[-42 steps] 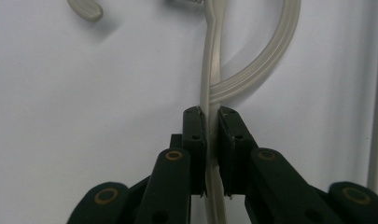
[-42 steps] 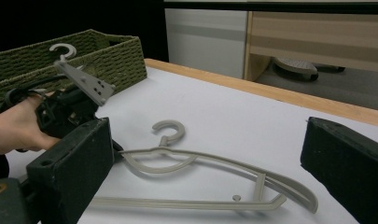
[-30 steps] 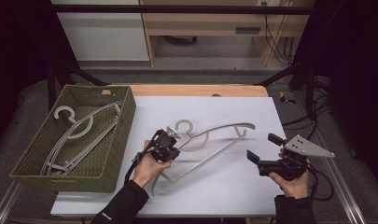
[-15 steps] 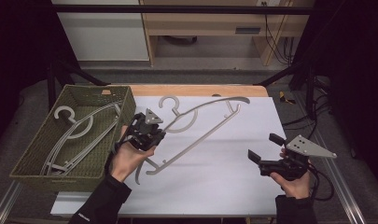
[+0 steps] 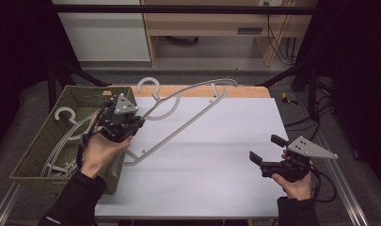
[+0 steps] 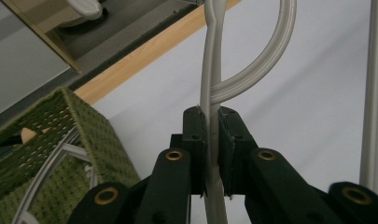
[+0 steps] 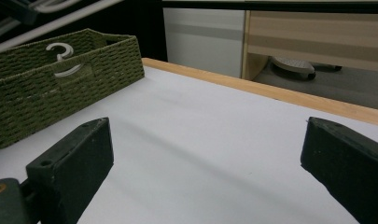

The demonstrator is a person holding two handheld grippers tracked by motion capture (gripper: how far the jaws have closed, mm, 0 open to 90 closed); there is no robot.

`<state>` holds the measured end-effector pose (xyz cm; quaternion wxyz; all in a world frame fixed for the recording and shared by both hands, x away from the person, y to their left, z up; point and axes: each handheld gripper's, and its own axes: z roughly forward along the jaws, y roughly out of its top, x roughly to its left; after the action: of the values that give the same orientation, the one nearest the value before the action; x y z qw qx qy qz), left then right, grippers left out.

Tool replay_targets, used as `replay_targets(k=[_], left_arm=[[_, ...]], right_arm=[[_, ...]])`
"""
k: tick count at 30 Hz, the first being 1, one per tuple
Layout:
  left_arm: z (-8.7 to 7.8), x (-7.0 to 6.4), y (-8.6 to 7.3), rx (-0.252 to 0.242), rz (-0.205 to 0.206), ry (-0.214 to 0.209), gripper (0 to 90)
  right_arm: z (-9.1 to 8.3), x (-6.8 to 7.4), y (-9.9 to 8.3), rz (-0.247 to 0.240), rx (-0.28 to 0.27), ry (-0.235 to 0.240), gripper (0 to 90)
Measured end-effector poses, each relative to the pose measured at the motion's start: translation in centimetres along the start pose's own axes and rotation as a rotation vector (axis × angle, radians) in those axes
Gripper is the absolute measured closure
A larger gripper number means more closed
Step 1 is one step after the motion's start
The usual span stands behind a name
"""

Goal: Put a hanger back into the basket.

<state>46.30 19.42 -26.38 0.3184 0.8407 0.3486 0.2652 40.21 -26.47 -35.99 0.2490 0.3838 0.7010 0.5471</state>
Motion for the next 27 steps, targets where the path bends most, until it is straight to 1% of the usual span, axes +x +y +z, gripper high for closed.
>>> replay_targets(k=[1, 4, 5, 10, 14, 18, 24, 27], left_arm=[[-0.4, 0.4, 0.0, -0.004, 0.006, 0.013, 82.2], [-1.4, 1.7, -0.4, -0.006, 0.004, 0.047, 82.2], [-1.7, 2.1, -0.5, 0.004, 0.004, 0.056, 82.2], [-2.6, 4.4, -1.5, 0.03, -0.004, 0.098, 82.2], [-3.3, 6.0, -2.3, 0.029, -0.024, 0.13, 82.2], [-3.8, 7.7, -3.3, 0.039, -0.021, 0.16, 82.2], [-4.1, 10.0, -5.1, 0.06, -0.04, 0.202, 82.2], [-4.1, 11.1, -6.1, 0.071, -0.044, 0.232, 82.2]], right_arm=[[0.0, 0.0, 0.0, 0.001, 0.001, 0.0, 2.6], [0.1, 0.0, -0.1, -0.001, 0.003, 0.001, 2.6], [0.1, 0.0, -0.1, -0.002, 0.003, 0.001, 2.6], [0.2, 0.0, -0.1, 0.0, 0.005, 0.001, 2.6], [0.3, 0.0, -0.1, -0.003, 0.009, 0.0, 2.6], [0.3, 0.1, -0.1, -0.002, 0.008, -0.001, 2.6], [0.3, 0.2, 0.0, -0.005, 0.006, 0.001, 2.6], [0.4, 0.2, 0.0, -0.006, 0.009, 0.001, 2.6]])
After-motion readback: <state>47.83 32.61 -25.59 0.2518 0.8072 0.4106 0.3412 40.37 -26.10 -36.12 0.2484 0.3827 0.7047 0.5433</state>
